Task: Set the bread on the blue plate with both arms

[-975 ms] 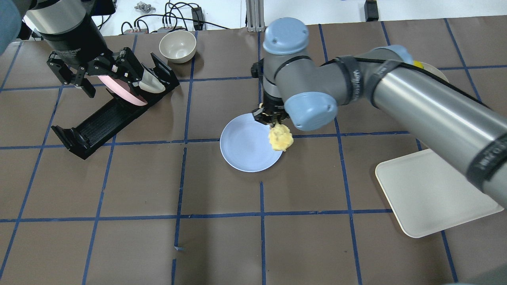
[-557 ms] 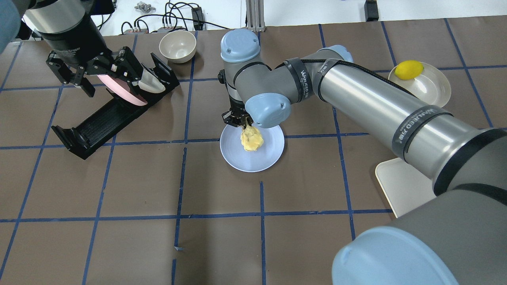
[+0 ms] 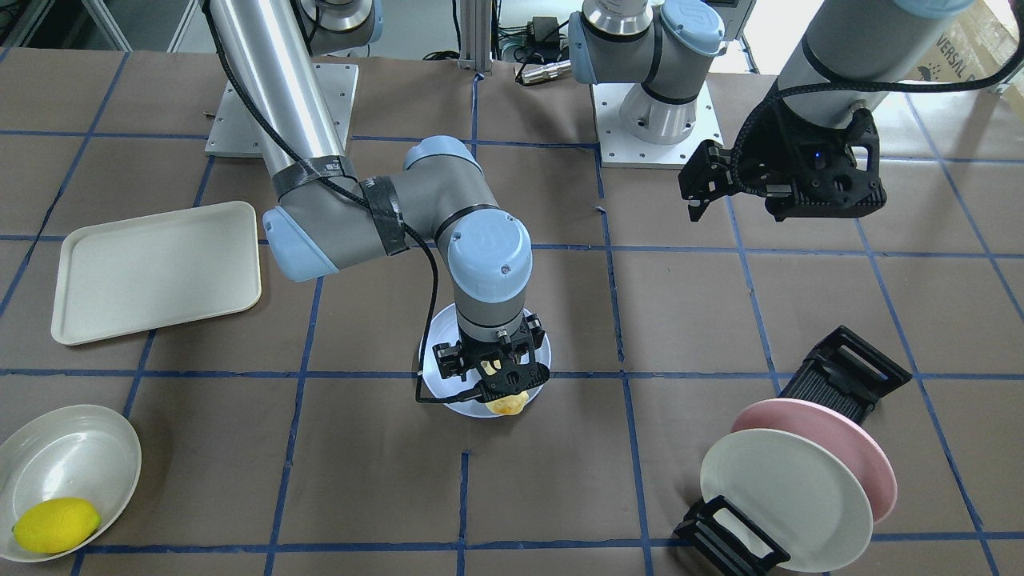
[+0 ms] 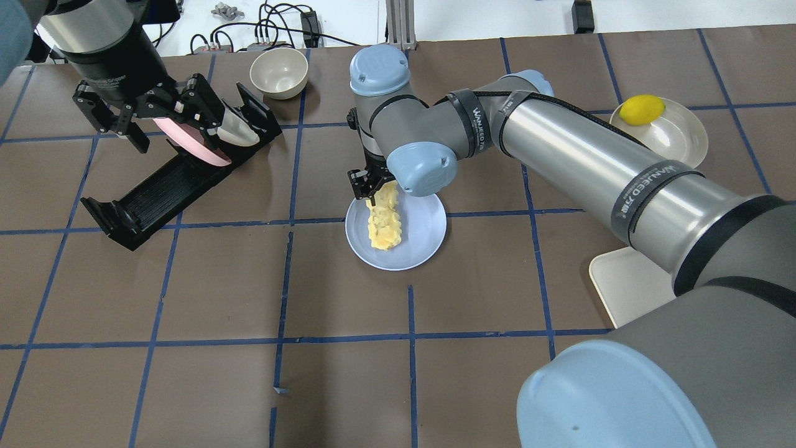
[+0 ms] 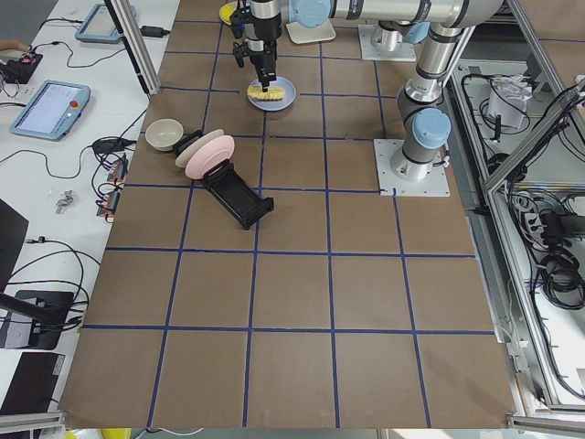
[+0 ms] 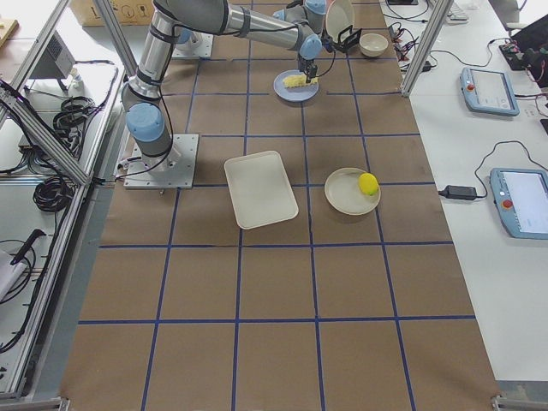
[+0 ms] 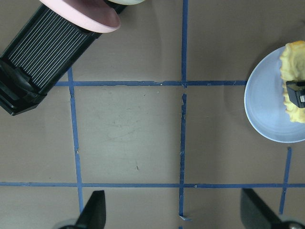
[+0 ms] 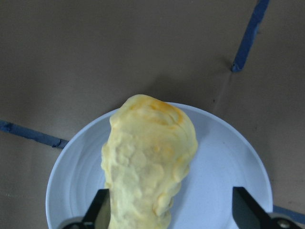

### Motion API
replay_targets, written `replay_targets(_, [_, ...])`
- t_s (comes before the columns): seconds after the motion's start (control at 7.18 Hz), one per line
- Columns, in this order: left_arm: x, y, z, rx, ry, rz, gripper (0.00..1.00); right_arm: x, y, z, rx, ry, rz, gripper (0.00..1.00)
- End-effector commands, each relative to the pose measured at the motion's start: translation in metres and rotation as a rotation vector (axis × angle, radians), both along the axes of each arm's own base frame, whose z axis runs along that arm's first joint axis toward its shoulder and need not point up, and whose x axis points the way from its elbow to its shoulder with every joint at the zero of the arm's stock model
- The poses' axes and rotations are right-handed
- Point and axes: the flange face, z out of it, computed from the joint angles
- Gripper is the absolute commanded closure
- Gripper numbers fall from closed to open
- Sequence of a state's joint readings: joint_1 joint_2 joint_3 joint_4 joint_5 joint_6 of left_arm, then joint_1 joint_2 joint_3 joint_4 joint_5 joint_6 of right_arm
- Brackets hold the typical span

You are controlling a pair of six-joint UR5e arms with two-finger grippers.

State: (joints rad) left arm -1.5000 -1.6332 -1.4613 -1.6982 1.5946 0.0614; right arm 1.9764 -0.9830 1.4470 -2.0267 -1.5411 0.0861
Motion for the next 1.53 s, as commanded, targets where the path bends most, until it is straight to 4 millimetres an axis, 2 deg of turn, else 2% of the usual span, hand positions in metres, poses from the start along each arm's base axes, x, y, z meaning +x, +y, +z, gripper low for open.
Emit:
replay_targets(0.0, [0.000,0.000,0.000,0.000,-0.001,0.000,0.00,-0.046,-0.024,0.006,0.019,-0.005,0.004,0.00])
replay_targets(0.14, [0.000,0.000,0.001,-0.002,-0.002,0.000,0.00,-0.073,-0.025,0.014,0.042,0.010,0.006,0.00])
replay_targets(0.28, [0.000,0.000,0.001,-0.002,-0.001,0.000,0.00,-0.103,-0.022,0.035,0.031,0.011,-0.029,0.00])
replay_targets(0.56, [0.000,0.001,0.002,-0.005,-0.003,0.000,0.00,-0.197,0.025,0.077,0.042,0.007,-0.024,0.00])
replay_targets(0.7, [0.000,0.001,0.002,-0.005,-0.003,0.000,0.00,-0.246,0.050,0.092,0.035,-0.004,-0.084,0.00])
replay_targets(0.84, [0.000,0.001,0.002,-0.005,-0.003,0.000,0.00,-0.280,0.073,0.102,0.034,0.003,-0.124,0.00])
replay_targets(0.98, [0.000,0.001,0.002,-0.003,-0.003,0.000,0.00,-0.305,0.094,0.116,0.064,0.011,-0.173,0.00])
replay_targets(1.11, [0.000,0.001,0.001,-0.003,-0.003,0.000,0.00,-0.313,0.101,0.123,0.081,0.015,-0.190,0.00])
replay_targets(1.25, [0.000,0.001,0.002,-0.005,-0.003,0.001,0.00,-0.312,0.102,0.130,0.072,0.015,-0.188,0.00])
replay_targets(1.39, [0.000,0.001,0.002,-0.005,-0.003,0.000,0.00,-0.310,0.113,0.140,0.086,0.015,-0.185,0.00])
